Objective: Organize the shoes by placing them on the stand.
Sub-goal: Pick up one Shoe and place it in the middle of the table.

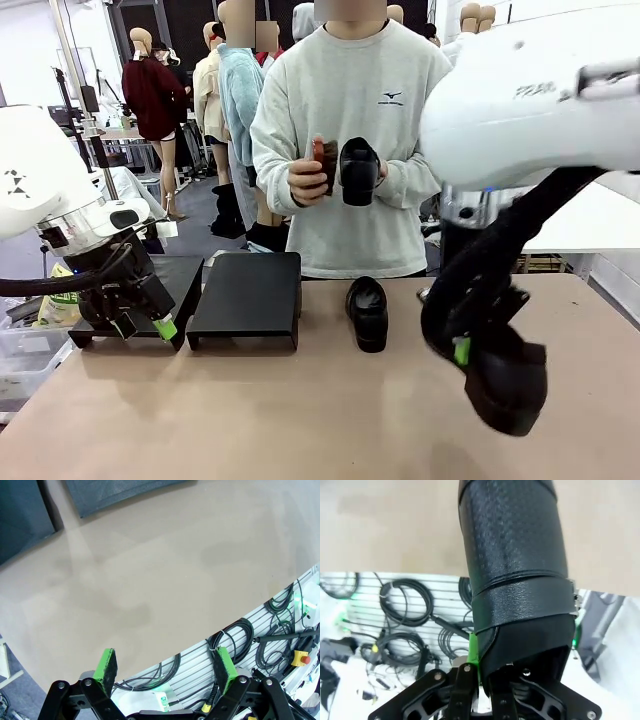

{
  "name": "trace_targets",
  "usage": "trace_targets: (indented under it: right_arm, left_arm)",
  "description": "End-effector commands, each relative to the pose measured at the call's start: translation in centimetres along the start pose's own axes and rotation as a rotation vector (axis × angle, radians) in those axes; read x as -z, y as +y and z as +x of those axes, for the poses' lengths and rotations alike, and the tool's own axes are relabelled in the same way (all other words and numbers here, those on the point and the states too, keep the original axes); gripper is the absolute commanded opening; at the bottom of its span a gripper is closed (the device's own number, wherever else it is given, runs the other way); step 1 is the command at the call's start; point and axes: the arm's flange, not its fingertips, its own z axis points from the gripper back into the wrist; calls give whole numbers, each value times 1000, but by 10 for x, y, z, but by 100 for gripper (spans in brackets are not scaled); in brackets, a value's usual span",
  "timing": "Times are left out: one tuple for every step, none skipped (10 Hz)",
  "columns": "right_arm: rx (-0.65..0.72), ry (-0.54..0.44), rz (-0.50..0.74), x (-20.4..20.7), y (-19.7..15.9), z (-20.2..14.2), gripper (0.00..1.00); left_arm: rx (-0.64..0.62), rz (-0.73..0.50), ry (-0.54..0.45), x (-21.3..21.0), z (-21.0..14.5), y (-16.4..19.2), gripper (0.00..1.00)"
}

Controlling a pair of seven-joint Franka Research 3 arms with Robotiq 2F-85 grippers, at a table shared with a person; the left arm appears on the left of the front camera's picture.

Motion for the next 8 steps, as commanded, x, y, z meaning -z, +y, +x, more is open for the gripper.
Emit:
trace_targets:
  right_arm:
    - [-14, 63, 23, 14, 17, 17, 0]
    - [-3, 87, 20, 32, 30, 25, 0]
    - [13, 95, 13, 47, 38, 31, 0]
    - [42, 68, 19, 53, 42, 33, 0]
    - [-17, 97, -3, 44, 24, 22, 0]
    - [-17, 97, -3, 44, 24, 22, 0]
    - [-5, 102, -3, 58, 30, 31, 0]
    - [37, 93, -17, 66, 31, 42, 0]
  left_arm:
    - [-4, -3, -1, 0, 0, 0, 100]
    - [-4, -3, -1, 0, 0, 0, 100]
    - [-4, -3, -1, 0, 0, 0, 100]
    - [-4, -3, -1, 0, 0, 0, 100]
    - [-4, -3, -1, 0, 0, 0, 100]
    - [-4, -3, -1, 0, 0, 0, 100]
    - [-4, -3, -1, 0, 0, 0, 100]
    - [-4, -3, -1, 0, 0, 0, 100]
